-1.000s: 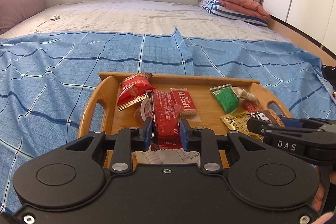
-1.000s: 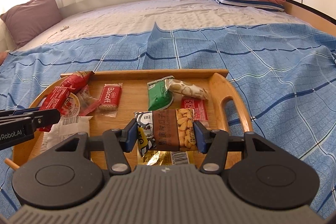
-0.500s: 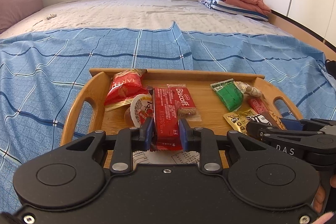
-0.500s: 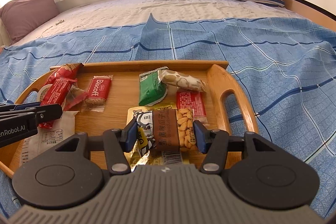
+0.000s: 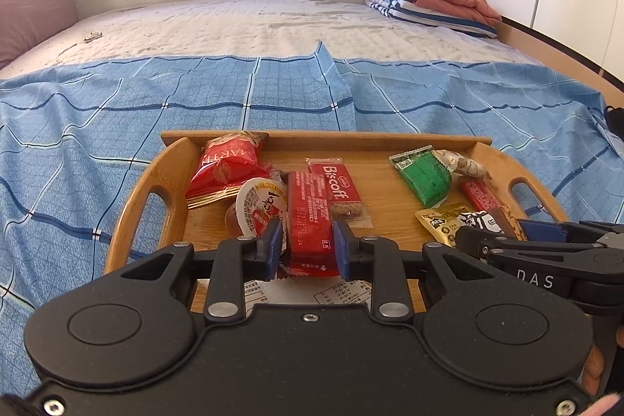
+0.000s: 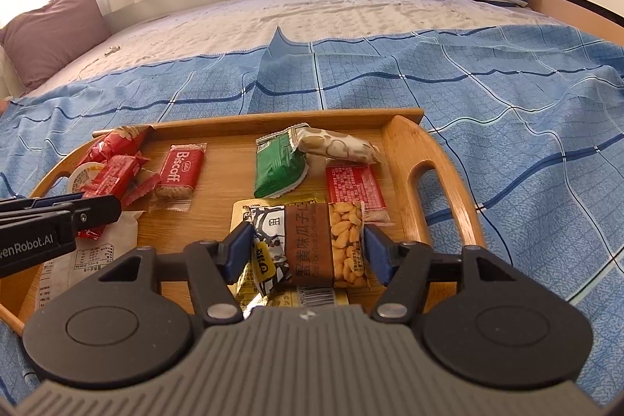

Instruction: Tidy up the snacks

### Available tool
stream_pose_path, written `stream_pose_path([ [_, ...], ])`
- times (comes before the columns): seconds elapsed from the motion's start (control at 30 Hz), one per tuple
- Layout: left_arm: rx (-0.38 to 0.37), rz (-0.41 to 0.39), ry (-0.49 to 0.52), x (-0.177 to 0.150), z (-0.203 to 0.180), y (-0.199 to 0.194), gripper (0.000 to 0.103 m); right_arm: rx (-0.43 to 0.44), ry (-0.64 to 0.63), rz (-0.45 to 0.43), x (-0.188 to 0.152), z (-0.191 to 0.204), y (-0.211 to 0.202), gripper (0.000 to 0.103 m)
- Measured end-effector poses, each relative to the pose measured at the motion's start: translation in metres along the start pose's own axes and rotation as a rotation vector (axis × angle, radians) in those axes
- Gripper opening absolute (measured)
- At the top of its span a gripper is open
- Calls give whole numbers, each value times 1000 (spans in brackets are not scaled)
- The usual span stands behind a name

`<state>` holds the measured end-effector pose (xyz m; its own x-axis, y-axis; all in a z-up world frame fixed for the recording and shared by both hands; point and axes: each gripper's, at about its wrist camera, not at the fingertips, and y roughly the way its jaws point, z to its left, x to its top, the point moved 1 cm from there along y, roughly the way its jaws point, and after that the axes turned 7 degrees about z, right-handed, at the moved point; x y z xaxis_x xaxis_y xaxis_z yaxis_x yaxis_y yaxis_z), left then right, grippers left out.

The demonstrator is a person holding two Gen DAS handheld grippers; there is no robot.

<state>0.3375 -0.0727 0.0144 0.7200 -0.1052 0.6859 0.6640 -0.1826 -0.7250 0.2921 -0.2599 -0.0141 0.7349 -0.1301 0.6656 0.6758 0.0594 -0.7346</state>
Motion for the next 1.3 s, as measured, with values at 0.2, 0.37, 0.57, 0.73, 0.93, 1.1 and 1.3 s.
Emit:
stream_pose_path([
  [0.2,2,-13,5,-2,-2,-9,41,9,-7,-12,-1,0,-11,79],
  [0.37,19,-29,18,-2,-4,-29,61,-4,-12,-44,0,0,-33,83],
  [0.57,17,-75,19,-5,-3,-69,85,6,-13,-96,-1,-2,-74,89],
  [0.73,21,-106,28,-16,-2,-111,93,0,-33,-140,-13,2,-114,91],
  [0.93,26,-116,52,-44,-4,-166,98,-8,-68,-177,-44,10,-160,94],
  [1.1,0,-123,55,-80,-5,-205,100,1,-86,-208,-83,19,-194,97],
  [1.3,-26,-98,19,-127,-2,-223,100,17,-73,-217,-126,24,-214,99],
])
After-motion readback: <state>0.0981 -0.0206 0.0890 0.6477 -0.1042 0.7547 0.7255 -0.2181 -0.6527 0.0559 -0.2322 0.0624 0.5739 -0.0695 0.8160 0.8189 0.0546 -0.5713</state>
